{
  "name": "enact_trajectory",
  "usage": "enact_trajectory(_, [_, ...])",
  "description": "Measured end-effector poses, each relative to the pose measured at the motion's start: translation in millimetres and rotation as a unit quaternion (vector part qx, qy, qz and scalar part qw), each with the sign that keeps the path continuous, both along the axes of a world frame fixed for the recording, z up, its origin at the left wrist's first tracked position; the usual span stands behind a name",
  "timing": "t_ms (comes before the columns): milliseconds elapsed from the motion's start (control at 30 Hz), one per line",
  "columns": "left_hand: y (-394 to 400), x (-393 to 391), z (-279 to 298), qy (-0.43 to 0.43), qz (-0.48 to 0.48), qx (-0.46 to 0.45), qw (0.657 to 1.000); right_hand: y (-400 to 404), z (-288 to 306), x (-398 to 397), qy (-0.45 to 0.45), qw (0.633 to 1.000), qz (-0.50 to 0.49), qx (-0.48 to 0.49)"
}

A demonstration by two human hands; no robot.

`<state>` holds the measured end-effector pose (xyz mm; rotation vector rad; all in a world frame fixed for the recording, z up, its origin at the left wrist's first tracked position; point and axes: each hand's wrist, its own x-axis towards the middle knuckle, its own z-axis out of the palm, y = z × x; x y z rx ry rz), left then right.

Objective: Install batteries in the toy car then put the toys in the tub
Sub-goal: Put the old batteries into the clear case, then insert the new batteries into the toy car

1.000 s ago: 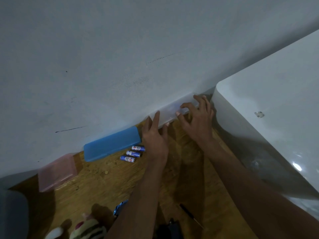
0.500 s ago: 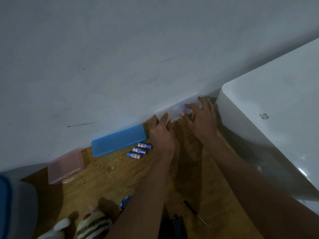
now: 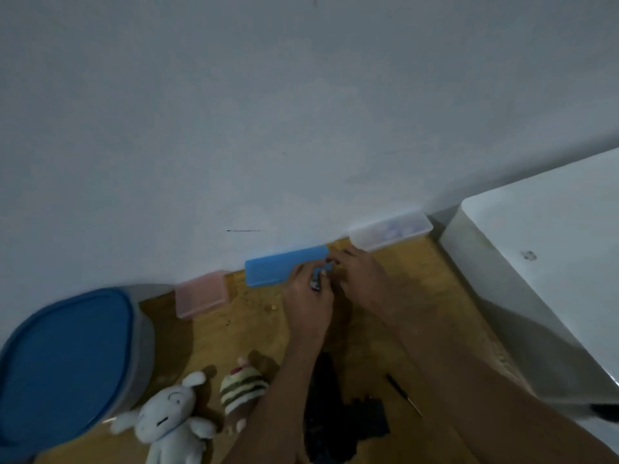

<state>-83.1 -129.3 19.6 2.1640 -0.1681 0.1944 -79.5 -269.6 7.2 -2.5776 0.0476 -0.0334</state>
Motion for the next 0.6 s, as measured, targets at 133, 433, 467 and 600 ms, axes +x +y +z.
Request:
enact_trajectory(133, [42.3, -9.6, -8.2, 0.025, -0.008, 0.009, 1.000, 36.2, -14.2, -6.4, 0.009, 1.000, -0.009, -0.023])
enact_trajectory(433, [84.7, -44.3, -19.0, 0.164, -0.083, -0.035, 0.982, 74.1, -22.7, -11.5, 0.053, 0.988, 0.002, -0.147])
enact_trajectory(467, [87.2, -48.7, -17.9, 0.180, -0.097, -0.037, 0.978, 75.8, -22.1, -11.0, 0.063, 0.986, 0.004, -0.153])
enact_trajectory(600, [94.6, -65.2, -9.9, 0.214, -0.135, -0.042, 0.967, 83.8, -18.6, -10.3, 0.101, 0.975, 0.031, -0.197])
